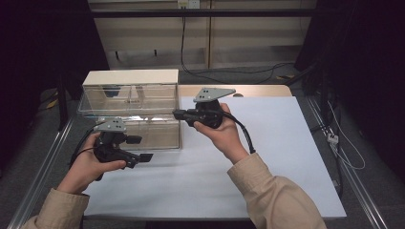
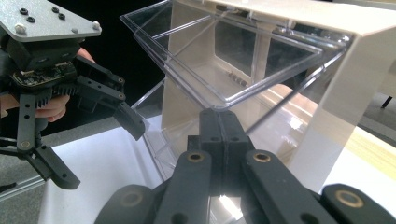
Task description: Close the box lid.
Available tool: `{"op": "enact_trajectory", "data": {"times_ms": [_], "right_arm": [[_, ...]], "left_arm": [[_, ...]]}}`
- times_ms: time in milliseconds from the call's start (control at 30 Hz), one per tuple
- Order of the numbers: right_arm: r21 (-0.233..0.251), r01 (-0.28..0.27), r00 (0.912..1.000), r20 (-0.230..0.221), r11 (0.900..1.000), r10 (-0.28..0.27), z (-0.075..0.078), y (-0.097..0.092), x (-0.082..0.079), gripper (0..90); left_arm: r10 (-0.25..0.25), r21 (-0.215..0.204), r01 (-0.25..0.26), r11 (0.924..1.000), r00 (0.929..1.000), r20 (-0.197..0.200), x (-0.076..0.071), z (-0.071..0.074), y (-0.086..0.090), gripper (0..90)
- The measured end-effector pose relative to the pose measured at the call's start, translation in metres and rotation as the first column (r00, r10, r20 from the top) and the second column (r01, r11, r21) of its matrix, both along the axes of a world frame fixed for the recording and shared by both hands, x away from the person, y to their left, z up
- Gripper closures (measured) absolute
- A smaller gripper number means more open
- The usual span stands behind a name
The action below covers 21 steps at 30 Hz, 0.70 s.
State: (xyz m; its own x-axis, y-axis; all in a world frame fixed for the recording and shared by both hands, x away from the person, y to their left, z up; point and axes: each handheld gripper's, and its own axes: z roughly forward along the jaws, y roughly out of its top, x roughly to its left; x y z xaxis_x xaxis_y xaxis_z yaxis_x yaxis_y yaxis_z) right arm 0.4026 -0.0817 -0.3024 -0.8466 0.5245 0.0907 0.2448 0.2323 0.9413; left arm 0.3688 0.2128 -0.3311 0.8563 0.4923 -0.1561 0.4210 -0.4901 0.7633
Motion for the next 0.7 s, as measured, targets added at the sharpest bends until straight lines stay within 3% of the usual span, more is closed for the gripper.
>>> {"op": "enact_trajectory", "data": {"times_ms": [167, 300, 500, 700], "right_arm": [[0.017, -0.007, 0.9999, 0.008, 0.9998, 0.007, -0.006, -0.007, -0.008, 88.2], [0.003, -0.004, 0.9994, 0.034, 1.0000, 0.004, -0.010, -0.013, -0.020, 71.2], [-0.024, 0.007, 0.9997, 0.023, 0.9997, -0.006, -0.027, -0.027, -0.038, 41.3], [-0.062, 0.044, 0.9990, 0.000, 0.9971, -0.044, -0.049, -0.050, -0.050, 26.1]], "left_arm": [[0.002, -0.003, -0.002, 1.0000, 1.0000, 0.005, -0.003, -0.007, 0.000, 18.6], [-0.003, -0.001, 0.003, 1.0000, 1.0000, 0.004, -0.005, -0.014, -0.001, 17.2], [-0.004, -0.002, 0.004, 1.0000, 0.9999, 0.015, -0.010, -0.022, -0.002, 15.1], [-0.007, 0.009, 0.007, 0.9999, 0.9998, 0.020, -0.013, -0.031, -0.005, 12.9]]}}
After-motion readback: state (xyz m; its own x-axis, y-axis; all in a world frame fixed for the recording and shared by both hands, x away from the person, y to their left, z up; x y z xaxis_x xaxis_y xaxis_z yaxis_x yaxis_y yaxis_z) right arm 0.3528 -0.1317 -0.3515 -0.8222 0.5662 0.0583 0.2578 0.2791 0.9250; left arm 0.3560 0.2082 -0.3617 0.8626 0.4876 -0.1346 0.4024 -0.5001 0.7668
